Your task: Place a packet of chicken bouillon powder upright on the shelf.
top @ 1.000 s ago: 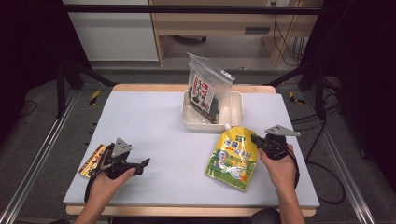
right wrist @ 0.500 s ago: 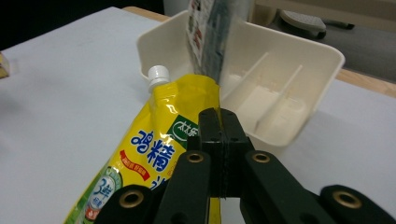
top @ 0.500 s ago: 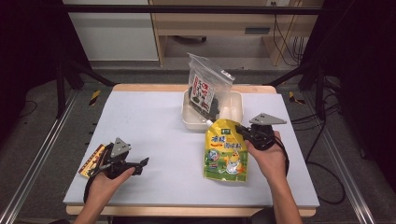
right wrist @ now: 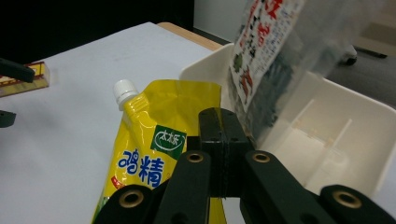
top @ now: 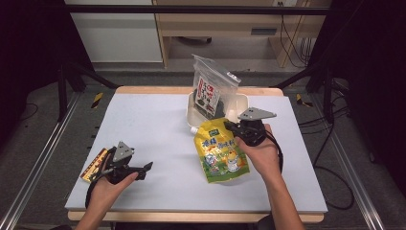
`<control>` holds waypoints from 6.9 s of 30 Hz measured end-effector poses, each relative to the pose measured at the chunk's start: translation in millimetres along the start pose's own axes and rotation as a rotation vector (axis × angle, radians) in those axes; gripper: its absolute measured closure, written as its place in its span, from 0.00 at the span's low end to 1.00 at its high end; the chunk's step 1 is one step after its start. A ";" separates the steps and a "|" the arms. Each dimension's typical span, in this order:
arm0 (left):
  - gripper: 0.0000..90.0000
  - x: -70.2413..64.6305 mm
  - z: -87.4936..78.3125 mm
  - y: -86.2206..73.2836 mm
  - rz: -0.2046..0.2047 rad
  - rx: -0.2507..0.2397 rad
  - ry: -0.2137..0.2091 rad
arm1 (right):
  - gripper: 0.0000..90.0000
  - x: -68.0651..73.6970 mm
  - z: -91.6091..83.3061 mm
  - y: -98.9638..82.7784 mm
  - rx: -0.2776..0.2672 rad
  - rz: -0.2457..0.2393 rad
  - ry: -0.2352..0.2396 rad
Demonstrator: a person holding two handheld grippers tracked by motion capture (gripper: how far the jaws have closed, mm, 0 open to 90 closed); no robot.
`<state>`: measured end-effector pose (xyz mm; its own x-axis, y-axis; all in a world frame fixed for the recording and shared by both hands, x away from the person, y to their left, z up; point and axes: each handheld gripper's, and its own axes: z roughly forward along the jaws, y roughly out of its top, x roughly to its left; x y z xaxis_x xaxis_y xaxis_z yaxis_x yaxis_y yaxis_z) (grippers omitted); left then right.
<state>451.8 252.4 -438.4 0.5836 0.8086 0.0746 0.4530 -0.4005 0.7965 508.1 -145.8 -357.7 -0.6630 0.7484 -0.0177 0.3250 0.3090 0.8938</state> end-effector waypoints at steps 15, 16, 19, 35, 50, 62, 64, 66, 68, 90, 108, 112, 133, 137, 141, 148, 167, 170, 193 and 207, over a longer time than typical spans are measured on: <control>0.15 5.5 -1.9 0.7 -0.045 -0.012 0.001 | 1.00 21.9 19.7 37.7 -0.052 -0.083 0.093; 0.15 5.5 -2.7 0.4 -0.044 -0.012 -0.001 | 1.00 22.6 19.8 38.0 -0.051 -0.084 0.093; 0.15 5.7 -3.9 -0.2 -0.052 -0.014 -0.003 | 1.00 24.0 21.1 40.0 -0.050 -0.097 0.105; 0.16 5.9 -14.5 29.9 -0.027 -0.027 -0.107 | 1.00 23.9 21.4 41.6 -0.052 -0.107 0.126; 0.21 0.8 -10.3 84.9 0.066 -0.027 -0.200 | 1.00 23.7 6.2 36.2 -0.063 -0.098 0.143; 0.21 -19.8 14.1 130.8 0.199 0.021 -0.249 | 1.00 36.0 -8.0 34.5 -0.073 -0.140 0.195; 0.21 -19.7 18.3 135.7 0.196 0.017 -0.259 | 1.00 38.9 -8.7 34.8 -0.073 -0.149 0.203; 0.22 -20.8 23.3 139.7 0.198 0.019 -0.277 | 1.00 41.0 -9.3 35.6 -0.070 -0.155 0.207; 0.24 -22.4 26.5 142.6 0.217 0.026 -0.296 | 1.00 42.2 -9.3 36.5 -0.067 -0.160 0.210; 0.72 -41.1 32.5 164.2 0.276 0.088 -0.429 | 0.99 30.9 -25.1 29.9 0.036 -0.193 0.172; 0.77 -54.5 9.9 185.5 0.463 0.139 -0.384 | 0.98 26.9 -24.4 15.7 0.069 -0.202 0.169; 0.78 -55.2 10.0 185.6 0.479 0.147 -0.391 | 0.95 27.4 -22.0 13.2 0.088 -0.213 0.177; 0.77 -48.0 12.4 179.7 0.493 0.135 -0.392 | 0.95 26.4 21.3 25.8 0.238 -0.295 0.278; 0.65 -41.7 9.6 174.8 0.444 0.068 -0.359 | 1.00 26.3 18.2 28.1 0.238 -0.270 0.274; 0.36 -33.1 0.3 168.8 0.346 -0.015 -0.305 | 1.00 22.4 6.5 28.7 0.249 -0.234 0.240; 0.18 -27.4 -6.3 137.0 0.262 -0.005 -0.225 | 1.00 3.1 -30.6 32.6 0.229 -0.152 0.180; 0.13 -30.6 11.8 39.0 0.184 0.062 -0.074 | 1.00 -50.4 -98.9 37.0 0.299 0.032 -0.090; 0.12 -30.3 9.0 28.5 0.190 0.057 -0.058 | 1.00 -57.3 -103.8 43.8 0.305 0.084 -0.171; 0.12 -27.1 6.6 -2.1 0.132 0.049 -0.020 | 1.00 -88.0 -68.7 98.3 0.220 0.269 -0.339; 0.13 -22.2 5.8 -3.3 0.118 0.041 -0.005 | 1.00 -95.2 -23.2 117.5 0.212 0.370 -0.347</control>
<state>441.3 233.2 -446.3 0.6375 0.7530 0.1631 0.4083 -0.5097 0.7573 593.8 -194.4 -240.6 -0.2290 0.9681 0.1020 0.6467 0.0730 0.7592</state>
